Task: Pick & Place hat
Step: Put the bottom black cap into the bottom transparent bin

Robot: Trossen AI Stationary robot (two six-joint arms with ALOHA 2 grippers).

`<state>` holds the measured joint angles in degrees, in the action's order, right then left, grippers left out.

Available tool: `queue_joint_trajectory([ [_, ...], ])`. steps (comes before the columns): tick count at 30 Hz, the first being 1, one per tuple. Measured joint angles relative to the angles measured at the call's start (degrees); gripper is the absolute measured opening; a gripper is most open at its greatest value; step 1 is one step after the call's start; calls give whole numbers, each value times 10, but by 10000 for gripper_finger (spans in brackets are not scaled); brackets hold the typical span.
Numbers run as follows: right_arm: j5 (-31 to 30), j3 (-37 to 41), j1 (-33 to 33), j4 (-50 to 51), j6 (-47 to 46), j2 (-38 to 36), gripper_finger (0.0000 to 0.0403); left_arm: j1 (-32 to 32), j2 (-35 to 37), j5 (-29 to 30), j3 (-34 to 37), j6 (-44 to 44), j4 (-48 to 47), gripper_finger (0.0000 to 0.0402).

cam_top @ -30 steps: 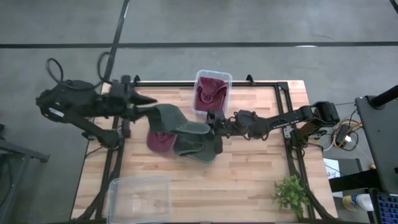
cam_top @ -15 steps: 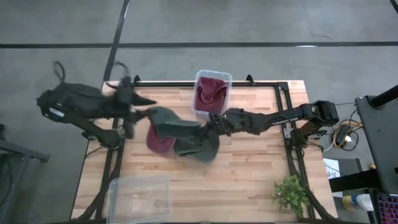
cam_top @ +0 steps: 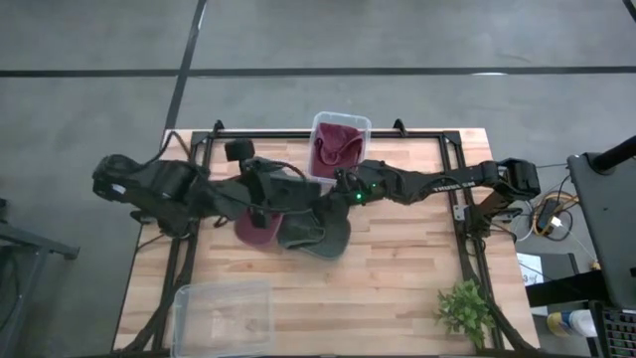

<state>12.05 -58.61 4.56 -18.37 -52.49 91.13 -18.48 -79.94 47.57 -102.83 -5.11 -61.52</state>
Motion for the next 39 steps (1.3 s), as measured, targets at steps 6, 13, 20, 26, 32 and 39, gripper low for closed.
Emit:
queue_joint_trajectory([
  [6, 0, 0, -1, 3, 2, 0, 12, 0, -40, 0, 0, -11, -36, 124],
  [13, -2, 1, -10, 2, 15, 0, 12, 5, -61, 53, 0, -20, -50, 124],
  [20, -5, 1, -16, 1, 24, 0, 12, 8, -58, 60, 0, -12, -51, 118],
  [26, -7, 1, -17, 2, 45, 0, 13, 8, -54, 21, 0, 4, -54, 26],
  [32, -7, 1, -17, 4, 83, 0, 14, 8, -49, -1, 0, 6, -58, 8],
  [39, -4, 1, -20, -4, 152, 0, 75, 11, -28, 6, -15, 12, -69, 6],
])
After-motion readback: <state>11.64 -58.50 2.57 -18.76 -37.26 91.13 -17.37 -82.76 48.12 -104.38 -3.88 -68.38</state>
